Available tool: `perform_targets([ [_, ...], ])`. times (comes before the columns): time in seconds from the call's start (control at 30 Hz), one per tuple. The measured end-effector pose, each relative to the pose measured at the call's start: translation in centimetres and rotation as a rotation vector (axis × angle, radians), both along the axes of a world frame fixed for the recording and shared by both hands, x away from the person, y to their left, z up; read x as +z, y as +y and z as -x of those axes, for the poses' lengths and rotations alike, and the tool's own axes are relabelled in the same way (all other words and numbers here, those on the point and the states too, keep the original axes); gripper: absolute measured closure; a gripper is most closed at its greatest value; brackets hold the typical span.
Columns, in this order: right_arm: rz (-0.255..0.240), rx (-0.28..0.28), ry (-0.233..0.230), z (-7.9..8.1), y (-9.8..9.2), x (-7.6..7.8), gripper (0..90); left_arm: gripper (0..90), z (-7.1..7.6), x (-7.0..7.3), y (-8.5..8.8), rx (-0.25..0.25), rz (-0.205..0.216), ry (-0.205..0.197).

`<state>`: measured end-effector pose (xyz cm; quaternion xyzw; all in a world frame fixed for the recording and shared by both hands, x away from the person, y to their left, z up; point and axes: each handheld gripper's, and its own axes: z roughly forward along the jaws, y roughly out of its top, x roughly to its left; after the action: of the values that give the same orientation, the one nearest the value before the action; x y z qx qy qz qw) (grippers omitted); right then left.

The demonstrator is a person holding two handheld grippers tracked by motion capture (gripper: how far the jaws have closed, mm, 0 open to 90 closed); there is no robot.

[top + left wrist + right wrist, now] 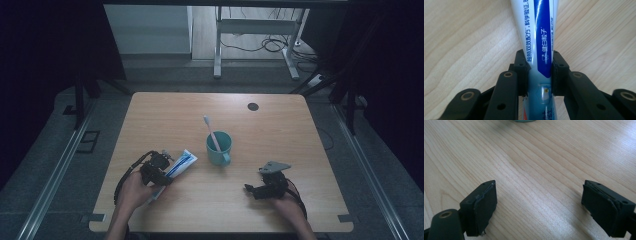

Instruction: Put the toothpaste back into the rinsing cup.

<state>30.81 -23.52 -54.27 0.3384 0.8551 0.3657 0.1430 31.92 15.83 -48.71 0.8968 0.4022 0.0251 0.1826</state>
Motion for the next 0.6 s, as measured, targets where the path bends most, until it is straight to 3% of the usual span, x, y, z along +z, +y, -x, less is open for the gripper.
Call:
perform_targets([
  [0.17,0.0,0.003,-0.002,0.0,0.0,0.0,13.2,71.5,0.3,1.0,0.3,-0.011,0.057,-0.045],
  [0.47,0.0,0.002,-0.002,0.0,0.0,0.0,13.2,71.5,0.9,2.1,0.8,-0.03,0.216,-0.118],
  [0.6,0.001,0.001,-0.002,0.0,0.0,0.0,13.2,71.5,1.1,2.6,1.1,-0.035,0.286,-0.128],
])
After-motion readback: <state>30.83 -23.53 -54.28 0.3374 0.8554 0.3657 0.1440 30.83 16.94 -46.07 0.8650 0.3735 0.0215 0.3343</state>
